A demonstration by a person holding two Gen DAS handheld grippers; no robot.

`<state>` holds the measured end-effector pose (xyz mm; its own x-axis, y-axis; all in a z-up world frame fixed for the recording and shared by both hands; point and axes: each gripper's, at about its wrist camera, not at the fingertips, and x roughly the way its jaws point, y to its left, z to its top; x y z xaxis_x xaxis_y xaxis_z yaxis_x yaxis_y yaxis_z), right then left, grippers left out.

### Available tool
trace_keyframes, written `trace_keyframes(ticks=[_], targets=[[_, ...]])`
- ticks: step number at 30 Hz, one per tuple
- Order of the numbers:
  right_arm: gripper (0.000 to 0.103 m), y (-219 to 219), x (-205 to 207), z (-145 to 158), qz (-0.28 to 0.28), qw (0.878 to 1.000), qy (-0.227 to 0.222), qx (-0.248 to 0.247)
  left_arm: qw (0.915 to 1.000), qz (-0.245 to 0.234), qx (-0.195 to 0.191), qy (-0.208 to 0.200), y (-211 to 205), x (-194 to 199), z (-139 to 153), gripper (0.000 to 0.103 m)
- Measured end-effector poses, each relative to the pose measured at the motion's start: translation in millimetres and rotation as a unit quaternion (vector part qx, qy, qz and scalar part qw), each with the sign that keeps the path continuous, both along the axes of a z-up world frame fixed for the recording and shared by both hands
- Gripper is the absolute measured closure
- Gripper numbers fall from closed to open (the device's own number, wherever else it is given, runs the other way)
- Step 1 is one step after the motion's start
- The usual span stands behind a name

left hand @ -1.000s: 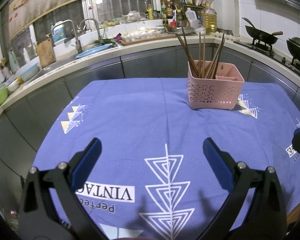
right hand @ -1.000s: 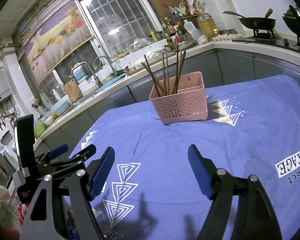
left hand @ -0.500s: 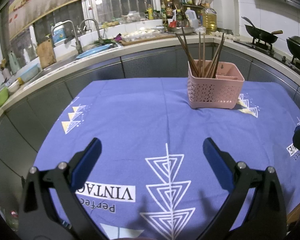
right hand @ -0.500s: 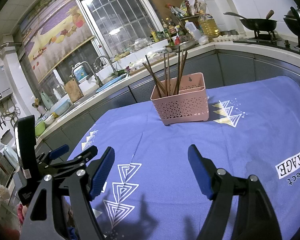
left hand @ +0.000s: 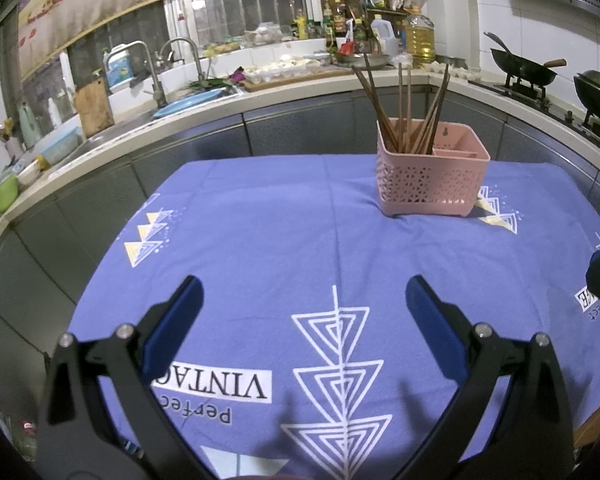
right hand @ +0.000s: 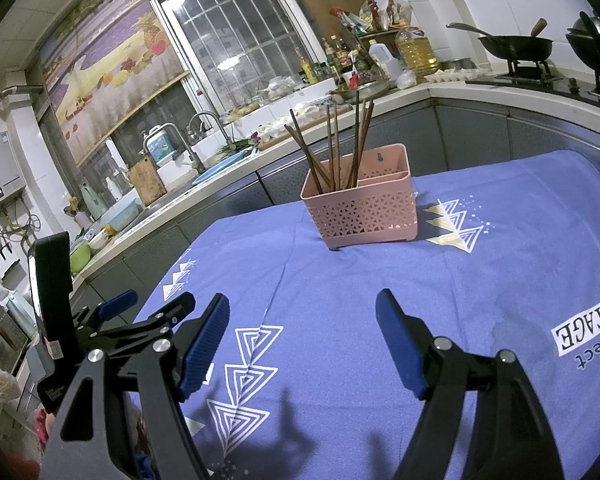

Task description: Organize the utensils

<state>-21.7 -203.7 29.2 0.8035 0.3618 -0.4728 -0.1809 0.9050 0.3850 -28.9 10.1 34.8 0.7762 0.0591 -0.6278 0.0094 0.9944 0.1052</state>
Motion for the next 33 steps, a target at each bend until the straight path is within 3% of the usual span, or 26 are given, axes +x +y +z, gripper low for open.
trace_keyframes(ticks=[33], targets=[[0.027,0.5,-0.4,0.0,0.0,1.0,0.0,0.001,1.0,0.004,0.004,-0.001,4.7,-4.7,-3.0,0.006]])
